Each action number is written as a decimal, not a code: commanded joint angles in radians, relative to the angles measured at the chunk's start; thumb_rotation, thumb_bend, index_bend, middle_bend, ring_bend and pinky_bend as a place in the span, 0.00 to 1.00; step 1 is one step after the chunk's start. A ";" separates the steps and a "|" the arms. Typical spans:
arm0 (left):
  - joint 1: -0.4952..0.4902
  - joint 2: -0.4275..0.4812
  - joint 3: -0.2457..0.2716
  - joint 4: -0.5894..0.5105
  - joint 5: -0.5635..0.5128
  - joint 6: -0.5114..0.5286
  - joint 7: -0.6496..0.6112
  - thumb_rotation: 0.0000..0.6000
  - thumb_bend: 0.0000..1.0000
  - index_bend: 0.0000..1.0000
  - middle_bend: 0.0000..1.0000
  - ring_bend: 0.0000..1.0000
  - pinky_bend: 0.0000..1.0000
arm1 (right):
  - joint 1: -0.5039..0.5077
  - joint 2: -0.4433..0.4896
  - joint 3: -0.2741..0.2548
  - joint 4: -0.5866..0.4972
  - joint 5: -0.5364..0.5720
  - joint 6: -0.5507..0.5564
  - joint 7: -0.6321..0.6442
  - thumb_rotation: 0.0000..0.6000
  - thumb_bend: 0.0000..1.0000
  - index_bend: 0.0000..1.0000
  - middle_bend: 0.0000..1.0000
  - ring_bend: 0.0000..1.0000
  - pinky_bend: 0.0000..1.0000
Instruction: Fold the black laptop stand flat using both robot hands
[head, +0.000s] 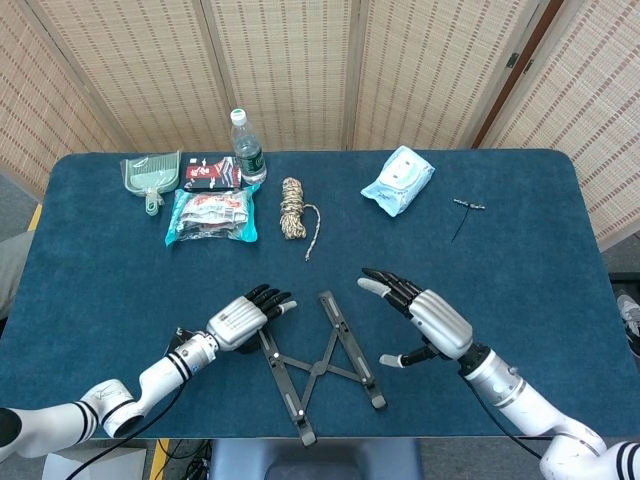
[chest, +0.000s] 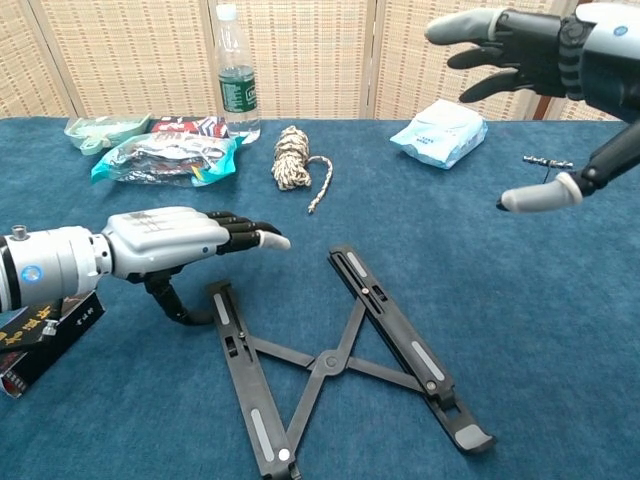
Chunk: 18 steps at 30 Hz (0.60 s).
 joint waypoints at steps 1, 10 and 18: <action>-0.002 -0.003 -0.002 0.002 -0.007 -0.002 0.005 1.00 0.26 0.00 0.00 0.00 0.00 | 0.022 -0.012 -0.031 0.079 -0.104 -0.011 -0.138 1.00 0.01 0.00 0.00 0.00 0.12; 0.001 -0.001 0.001 -0.003 -0.023 0.008 0.018 1.00 0.26 0.00 0.00 0.00 0.00 | 0.036 -0.065 -0.080 0.205 -0.169 -0.057 -0.311 1.00 0.00 0.00 0.00 0.00 0.02; 0.004 0.000 0.001 -0.012 -0.033 0.017 0.024 1.00 0.26 0.00 0.00 0.00 0.00 | 0.024 -0.185 -0.102 0.346 -0.196 -0.030 -0.400 1.00 0.00 0.00 0.00 0.00 0.00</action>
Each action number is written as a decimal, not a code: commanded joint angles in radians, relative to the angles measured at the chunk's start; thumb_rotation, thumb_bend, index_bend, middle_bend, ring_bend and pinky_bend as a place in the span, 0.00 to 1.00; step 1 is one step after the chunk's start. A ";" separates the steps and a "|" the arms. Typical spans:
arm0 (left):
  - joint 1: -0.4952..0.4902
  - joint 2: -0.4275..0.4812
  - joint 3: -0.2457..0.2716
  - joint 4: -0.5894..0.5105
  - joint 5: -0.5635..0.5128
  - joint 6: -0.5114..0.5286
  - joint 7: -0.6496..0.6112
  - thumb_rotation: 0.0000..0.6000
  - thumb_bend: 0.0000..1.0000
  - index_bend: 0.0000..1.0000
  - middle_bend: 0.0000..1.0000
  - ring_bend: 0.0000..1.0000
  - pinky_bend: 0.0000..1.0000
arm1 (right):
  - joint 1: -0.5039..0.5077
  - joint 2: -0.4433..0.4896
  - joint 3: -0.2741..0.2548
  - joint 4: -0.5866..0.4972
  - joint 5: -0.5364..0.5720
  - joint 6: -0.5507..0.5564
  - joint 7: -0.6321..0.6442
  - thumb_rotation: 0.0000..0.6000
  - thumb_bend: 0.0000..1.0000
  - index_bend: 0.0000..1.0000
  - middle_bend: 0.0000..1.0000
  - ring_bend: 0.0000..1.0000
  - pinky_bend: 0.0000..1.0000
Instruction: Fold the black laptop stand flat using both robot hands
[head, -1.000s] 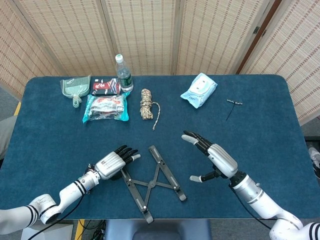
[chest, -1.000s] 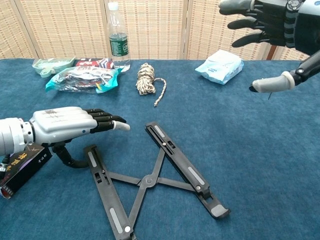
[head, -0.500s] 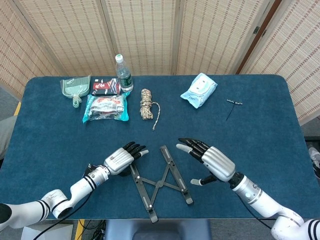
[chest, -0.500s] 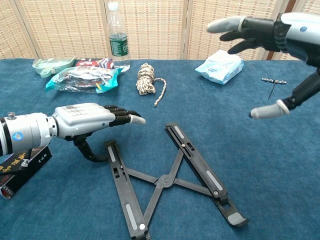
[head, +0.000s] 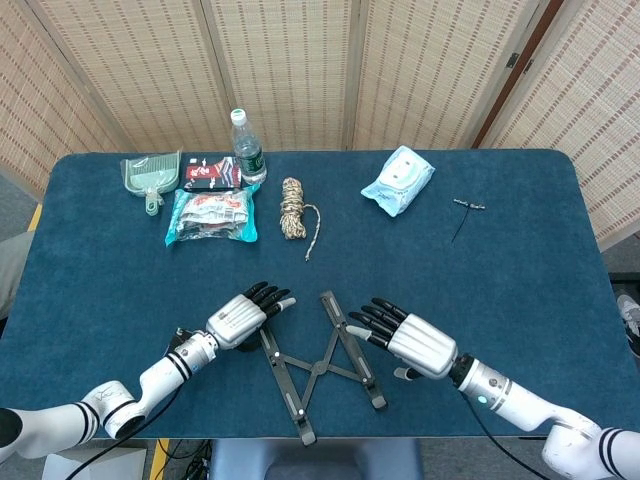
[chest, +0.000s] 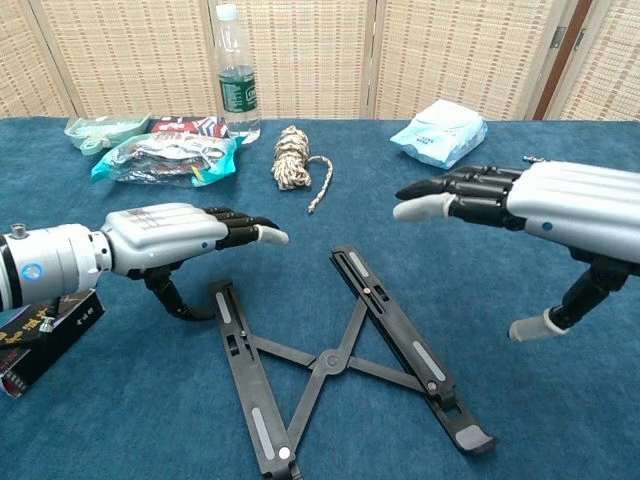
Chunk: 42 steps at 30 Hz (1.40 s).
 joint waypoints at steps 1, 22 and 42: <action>0.000 0.000 0.001 -0.002 -0.002 0.000 0.002 1.00 0.26 0.00 0.00 0.00 0.00 | -0.007 -0.059 -0.011 0.064 -0.016 0.023 -0.028 1.00 0.00 0.00 0.00 0.00 0.00; 0.003 0.006 0.008 -0.019 -0.009 0.014 0.016 1.00 0.26 0.00 0.00 0.00 0.00 | -0.010 -0.247 -0.066 0.313 -0.054 0.098 -0.075 1.00 0.00 0.00 0.00 0.00 0.00; 0.006 0.000 0.013 -0.018 -0.019 0.007 0.034 1.00 0.26 0.00 0.00 0.00 0.00 | -0.008 -0.286 -0.090 0.370 -0.036 0.127 -0.085 1.00 0.00 0.00 0.00 0.00 0.00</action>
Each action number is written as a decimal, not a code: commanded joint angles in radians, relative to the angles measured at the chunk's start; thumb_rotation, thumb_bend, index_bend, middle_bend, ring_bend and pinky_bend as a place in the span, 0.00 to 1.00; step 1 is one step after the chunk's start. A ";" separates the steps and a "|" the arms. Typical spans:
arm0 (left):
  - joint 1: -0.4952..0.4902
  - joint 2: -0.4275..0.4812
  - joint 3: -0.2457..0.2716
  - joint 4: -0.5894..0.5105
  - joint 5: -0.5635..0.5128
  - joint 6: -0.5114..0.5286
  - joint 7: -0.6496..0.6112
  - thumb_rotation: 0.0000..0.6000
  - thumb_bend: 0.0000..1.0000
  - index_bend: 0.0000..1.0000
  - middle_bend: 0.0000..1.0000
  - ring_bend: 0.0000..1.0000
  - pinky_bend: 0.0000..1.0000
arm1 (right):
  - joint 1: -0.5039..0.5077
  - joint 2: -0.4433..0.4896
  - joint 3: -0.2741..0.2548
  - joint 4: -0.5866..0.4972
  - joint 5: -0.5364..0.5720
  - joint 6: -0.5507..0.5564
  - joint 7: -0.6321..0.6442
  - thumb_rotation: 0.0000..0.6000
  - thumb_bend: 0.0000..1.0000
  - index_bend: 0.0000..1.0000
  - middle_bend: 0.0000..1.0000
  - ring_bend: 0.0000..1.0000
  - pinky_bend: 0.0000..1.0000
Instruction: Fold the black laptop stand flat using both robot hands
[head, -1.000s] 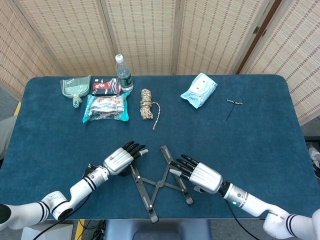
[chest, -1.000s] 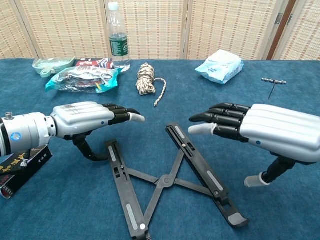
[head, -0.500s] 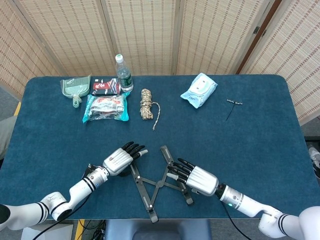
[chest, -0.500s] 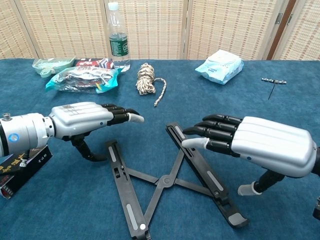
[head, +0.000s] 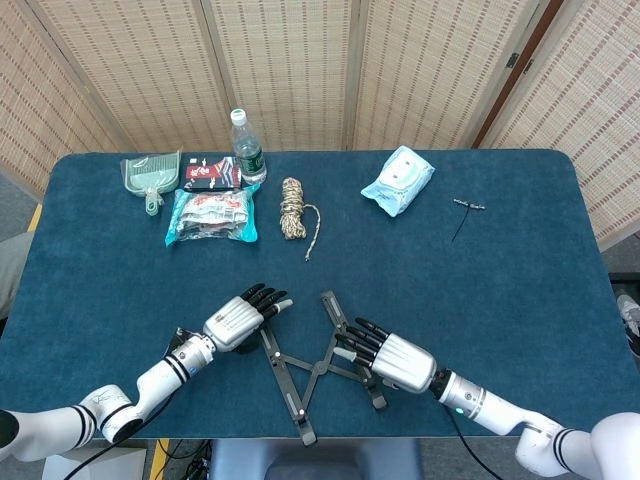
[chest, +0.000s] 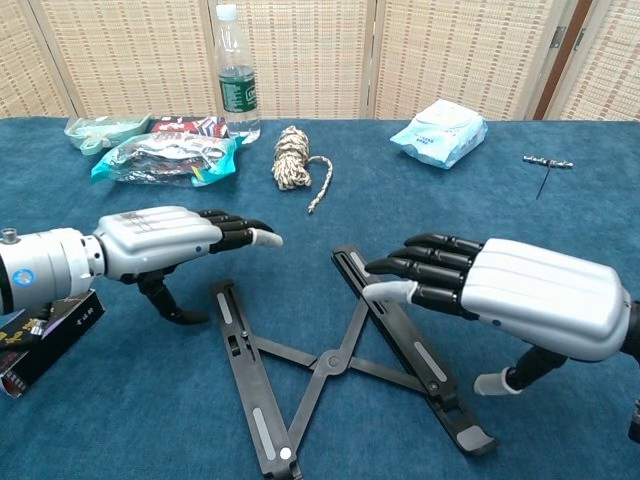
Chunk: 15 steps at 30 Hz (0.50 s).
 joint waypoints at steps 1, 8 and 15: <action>-0.003 -0.008 0.000 0.001 0.003 -0.001 0.000 1.00 0.26 0.00 0.00 0.00 0.00 | 0.000 -0.006 0.000 0.005 0.003 0.002 -0.003 1.00 0.00 0.00 0.00 0.00 0.00; -0.007 -0.018 -0.002 0.010 0.001 -0.007 0.001 1.00 0.26 0.00 0.00 0.00 0.00 | 0.004 -0.028 0.002 0.008 0.010 0.006 -0.006 1.00 0.00 0.00 0.00 0.00 0.00; -0.007 -0.020 -0.003 0.015 -0.004 -0.008 0.002 1.00 0.26 0.00 0.00 0.00 0.00 | 0.011 -0.046 -0.002 0.014 0.009 0.003 -0.020 1.00 0.00 0.00 0.00 0.00 0.00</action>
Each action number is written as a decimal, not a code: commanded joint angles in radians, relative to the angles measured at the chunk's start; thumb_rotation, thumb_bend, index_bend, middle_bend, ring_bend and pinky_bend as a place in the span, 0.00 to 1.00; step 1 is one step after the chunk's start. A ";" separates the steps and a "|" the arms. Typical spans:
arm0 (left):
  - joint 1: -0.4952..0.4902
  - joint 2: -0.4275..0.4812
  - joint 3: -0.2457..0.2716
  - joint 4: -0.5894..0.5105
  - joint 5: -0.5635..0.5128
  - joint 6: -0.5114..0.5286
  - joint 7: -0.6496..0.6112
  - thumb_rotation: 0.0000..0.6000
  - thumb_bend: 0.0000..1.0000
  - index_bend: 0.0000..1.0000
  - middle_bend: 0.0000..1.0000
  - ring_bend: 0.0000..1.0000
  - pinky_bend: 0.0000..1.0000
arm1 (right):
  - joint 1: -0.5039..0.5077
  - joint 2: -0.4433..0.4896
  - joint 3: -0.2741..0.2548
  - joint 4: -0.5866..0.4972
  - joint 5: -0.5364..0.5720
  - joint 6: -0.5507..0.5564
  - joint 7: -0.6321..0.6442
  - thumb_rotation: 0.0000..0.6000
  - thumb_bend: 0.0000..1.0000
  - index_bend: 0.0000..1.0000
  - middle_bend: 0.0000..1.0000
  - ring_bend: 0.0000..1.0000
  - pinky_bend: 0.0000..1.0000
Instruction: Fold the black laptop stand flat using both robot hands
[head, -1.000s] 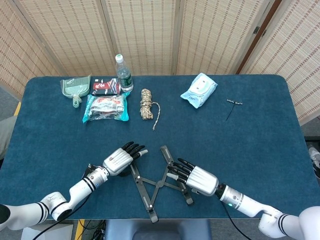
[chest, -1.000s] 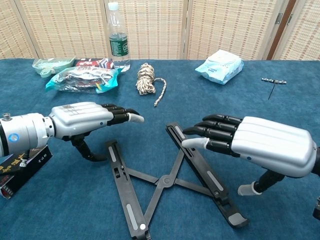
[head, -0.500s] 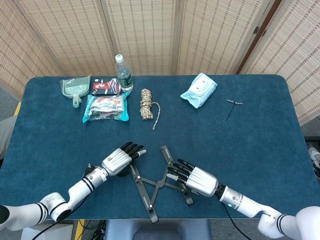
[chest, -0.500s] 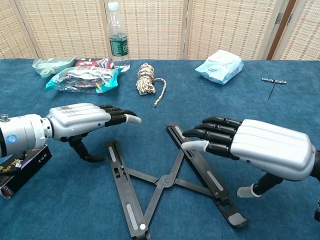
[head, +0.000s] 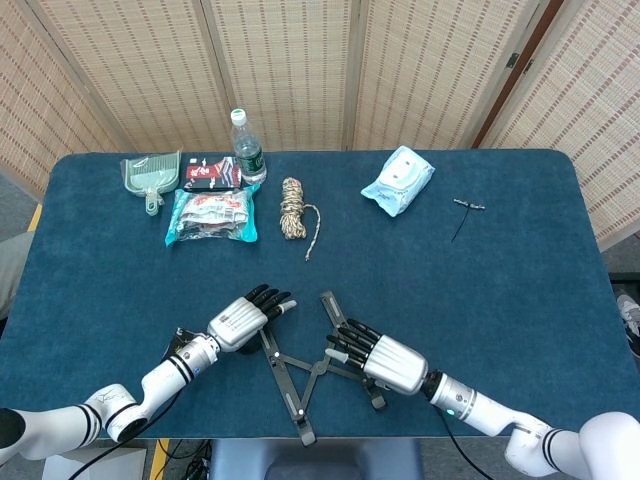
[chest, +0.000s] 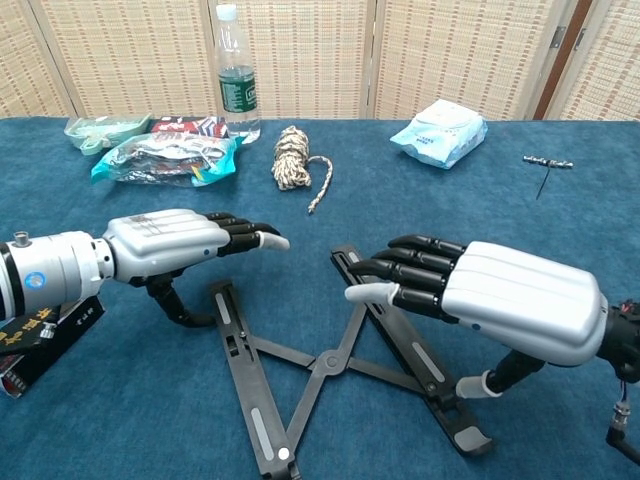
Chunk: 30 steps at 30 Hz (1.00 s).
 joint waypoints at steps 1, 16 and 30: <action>0.001 -0.001 0.001 0.001 0.000 0.001 0.000 1.00 0.26 0.00 0.00 0.00 0.00 | 0.002 0.002 -0.001 0.000 0.001 0.002 -0.001 1.00 0.00 0.00 0.00 0.00 0.00; 0.002 -0.004 0.001 0.005 -0.005 -0.001 -0.003 1.00 0.26 0.00 0.00 0.00 0.00 | 0.010 -0.009 0.002 0.031 0.023 -0.009 0.002 1.00 0.00 0.00 0.00 0.00 0.00; -0.009 -0.020 -0.013 0.008 -0.009 -0.004 -0.014 1.00 0.26 0.00 0.00 0.00 0.00 | 0.030 -0.093 0.027 0.032 0.033 -0.006 -0.019 1.00 0.00 0.00 0.00 0.00 0.00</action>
